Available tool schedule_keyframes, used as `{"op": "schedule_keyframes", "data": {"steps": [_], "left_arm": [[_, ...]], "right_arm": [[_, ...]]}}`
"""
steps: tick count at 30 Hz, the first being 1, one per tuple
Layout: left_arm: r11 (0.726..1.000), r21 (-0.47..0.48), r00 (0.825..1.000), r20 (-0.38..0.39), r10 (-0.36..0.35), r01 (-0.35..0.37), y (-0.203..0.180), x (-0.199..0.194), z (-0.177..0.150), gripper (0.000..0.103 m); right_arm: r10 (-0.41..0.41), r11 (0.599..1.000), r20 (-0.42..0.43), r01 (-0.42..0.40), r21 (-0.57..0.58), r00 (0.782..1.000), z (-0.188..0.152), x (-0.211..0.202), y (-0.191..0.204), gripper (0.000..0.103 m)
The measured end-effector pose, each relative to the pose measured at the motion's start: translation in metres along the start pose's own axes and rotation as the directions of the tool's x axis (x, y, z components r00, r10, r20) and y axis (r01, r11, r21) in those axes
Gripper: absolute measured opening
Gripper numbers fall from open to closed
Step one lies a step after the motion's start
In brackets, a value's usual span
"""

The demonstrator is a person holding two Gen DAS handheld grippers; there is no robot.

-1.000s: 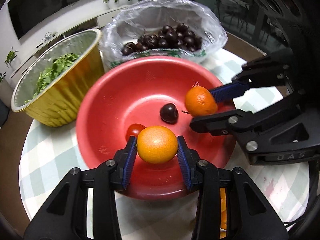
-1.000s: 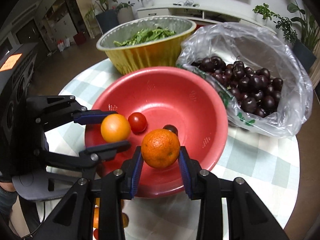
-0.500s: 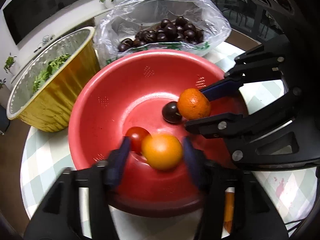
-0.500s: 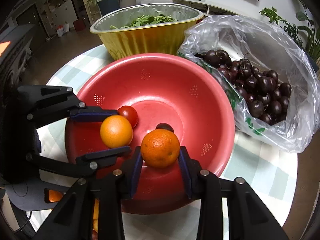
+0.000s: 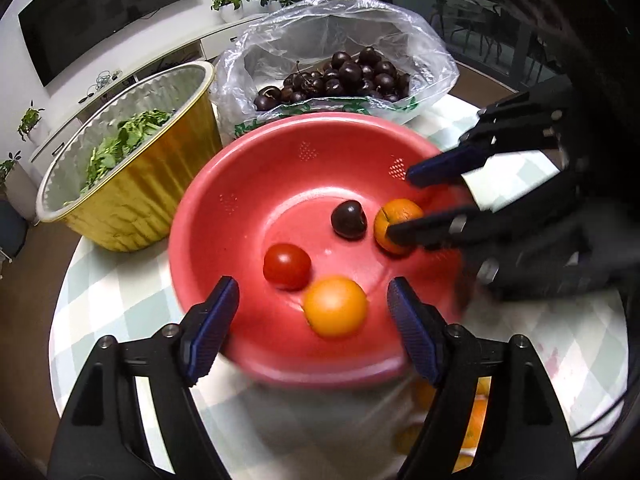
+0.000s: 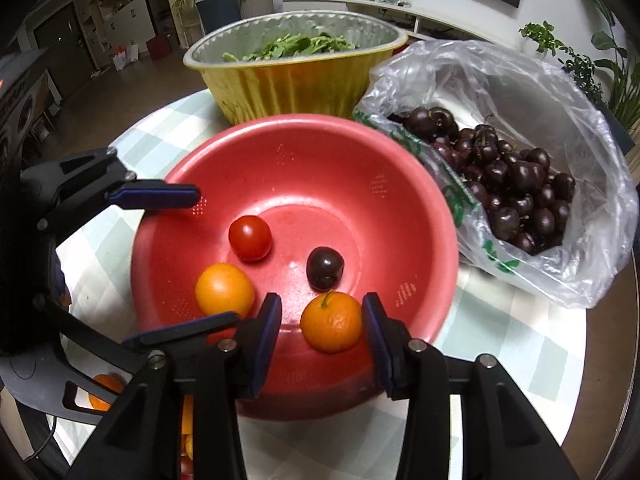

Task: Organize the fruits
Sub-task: 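Open both grippers to drop the oranges into the colander, then grasp the small dark red oval plum with the right gripper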

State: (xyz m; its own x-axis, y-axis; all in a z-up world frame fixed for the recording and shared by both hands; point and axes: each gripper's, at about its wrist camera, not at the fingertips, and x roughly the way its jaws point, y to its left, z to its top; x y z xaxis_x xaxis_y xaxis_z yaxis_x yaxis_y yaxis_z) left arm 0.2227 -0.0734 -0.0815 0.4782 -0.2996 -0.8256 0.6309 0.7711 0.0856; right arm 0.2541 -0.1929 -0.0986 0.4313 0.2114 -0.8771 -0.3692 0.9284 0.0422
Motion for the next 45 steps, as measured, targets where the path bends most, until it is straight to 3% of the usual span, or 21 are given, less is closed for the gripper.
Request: {"op": "schedule_keyframes", "data": {"steps": [2, 4, 11, 17, 21, 24, 30, 40, 45], "left_arm": [[1.000, -0.019, 1.000, 0.021, -0.004, 0.004, 0.000, -0.014, -0.009, 0.080], [0.998, -0.045, 0.998, 0.044, -0.033, 0.035, 0.002, -0.031, -0.021, 0.092], [0.995, -0.065, 0.993, 0.099, -0.066, 0.072, -0.005, -0.084, -0.084, 0.103], [1.000, -0.023, 0.999, 0.038, 0.013, -0.012, -0.021, -0.098, -0.138, 0.103], [1.000, -0.006, 1.000, 0.015, 0.009, -0.009, -0.030, -0.102, -0.164, 0.103], [1.000, -0.013, 0.999, -0.036, 0.011, -0.012, -0.032, -0.097, -0.171, 0.103], [1.000, 0.002, 0.999, -0.040, 0.003, -0.003, -0.030, -0.085, -0.165, 0.103], [0.994, 0.091, 0.996, -0.072, -0.055, 0.061, -0.034, -0.059, -0.149, 0.103], [0.988, 0.121, 0.993, -0.081, -0.084, 0.093, -0.033, -0.051, -0.142, 0.102]], "right_arm": [[0.004, 1.000, 0.035, -0.005, 0.014, 0.999, -0.007, -0.016, -0.002, 0.046], [0.029, 0.999, 0.079, -0.032, 0.035, 0.996, -0.021, -0.037, -0.002, 0.055], [0.127, 0.986, 0.172, -0.144, 0.089, 0.977, -0.102, -0.084, 0.018, 0.059], [0.146, 0.985, 0.153, -0.159, 0.074, 0.977, -0.150, -0.083, 0.062, 0.059], [0.175, 0.983, 0.119, -0.181, 0.039, 0.977, -0.163, -0.070, 0.083, 0.059], [0.171, 0.985, 0.069, -0.173, 0.027, 0.983, -0.167, -0.056, 0.091, 0.047], [0.148, 0.989, 0.037, -0.149, 0.012, 0.988, -0.164, -0.041, 0.093, 0.041], [0.135, 0.990, 0.015, -0.135, -0.034, 0.991, -0.162, -0.036, 0.096, 0.021], [0.163, 0.987, 0.020, -0.163, -0.011, 0.986, -0.164, -0.041, 0.092, 0.020]]}}
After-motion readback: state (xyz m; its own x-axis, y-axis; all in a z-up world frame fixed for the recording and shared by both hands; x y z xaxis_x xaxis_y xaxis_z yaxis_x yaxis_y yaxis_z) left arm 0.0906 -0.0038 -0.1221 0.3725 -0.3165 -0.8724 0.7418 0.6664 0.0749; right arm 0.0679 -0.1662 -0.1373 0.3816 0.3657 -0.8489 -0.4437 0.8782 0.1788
